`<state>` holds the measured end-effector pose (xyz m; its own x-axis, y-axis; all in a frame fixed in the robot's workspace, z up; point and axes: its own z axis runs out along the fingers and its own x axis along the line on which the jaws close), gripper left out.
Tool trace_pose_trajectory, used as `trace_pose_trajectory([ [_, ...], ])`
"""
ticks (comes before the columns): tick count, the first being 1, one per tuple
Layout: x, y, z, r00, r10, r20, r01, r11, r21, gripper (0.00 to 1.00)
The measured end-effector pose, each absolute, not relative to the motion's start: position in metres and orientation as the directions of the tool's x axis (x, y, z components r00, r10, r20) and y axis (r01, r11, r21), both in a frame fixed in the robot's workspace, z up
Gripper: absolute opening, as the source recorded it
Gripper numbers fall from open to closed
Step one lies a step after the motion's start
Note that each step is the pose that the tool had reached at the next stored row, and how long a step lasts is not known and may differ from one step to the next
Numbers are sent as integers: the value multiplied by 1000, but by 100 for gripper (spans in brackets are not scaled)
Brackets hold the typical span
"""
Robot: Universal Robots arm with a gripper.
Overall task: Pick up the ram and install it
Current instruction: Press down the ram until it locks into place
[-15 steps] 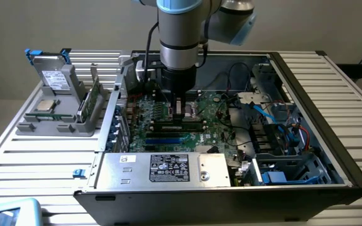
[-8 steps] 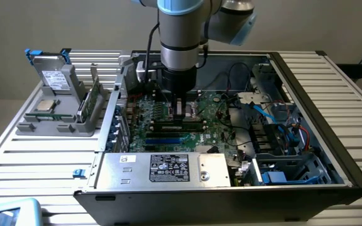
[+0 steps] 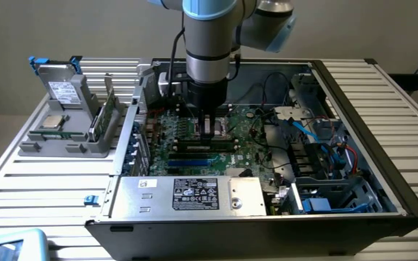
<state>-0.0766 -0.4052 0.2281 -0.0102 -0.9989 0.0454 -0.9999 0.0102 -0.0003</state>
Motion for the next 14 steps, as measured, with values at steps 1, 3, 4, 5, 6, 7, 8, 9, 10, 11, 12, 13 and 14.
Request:
trace_pose_trajectory([
  [1,-77,-405,227,-10,-999,45,-1000,10,0,11],
  [3,-77,-405,226,-10,-999,45,-1000,10,0,11],
  [4,-77,-405,226,-10,-999,45,-1000,10,0,11],
  [5,-77,-405,225,-10,-999,45,-1000,10,0,11],
  [6,-77,-405,226,-10,-999,45,-1000,10,0,11],
  [7,-76,-405,227,-10,-999,43,-1000,10,-1,11],
  [8,-76,-405,231,-10,-999,43,-1000,10,0,11],
  [9,-76,-405,235,-10,-999,44,-1000,10,1,11],
  [10,-75,-405,239,-10,-999,45,-1000,10,3,11],
  [11,-73,-405,242,-10,-999,45,-1000,10,5,11],
  [12,-71,-405,245,-10,-999,45,-1000,10,7,11],
  [13,-69,-405,247,-10,-999,45,-1000,10,9,11],
  [14,-66,-405,249,-9,-999,45,-1000,10,12,11],
])
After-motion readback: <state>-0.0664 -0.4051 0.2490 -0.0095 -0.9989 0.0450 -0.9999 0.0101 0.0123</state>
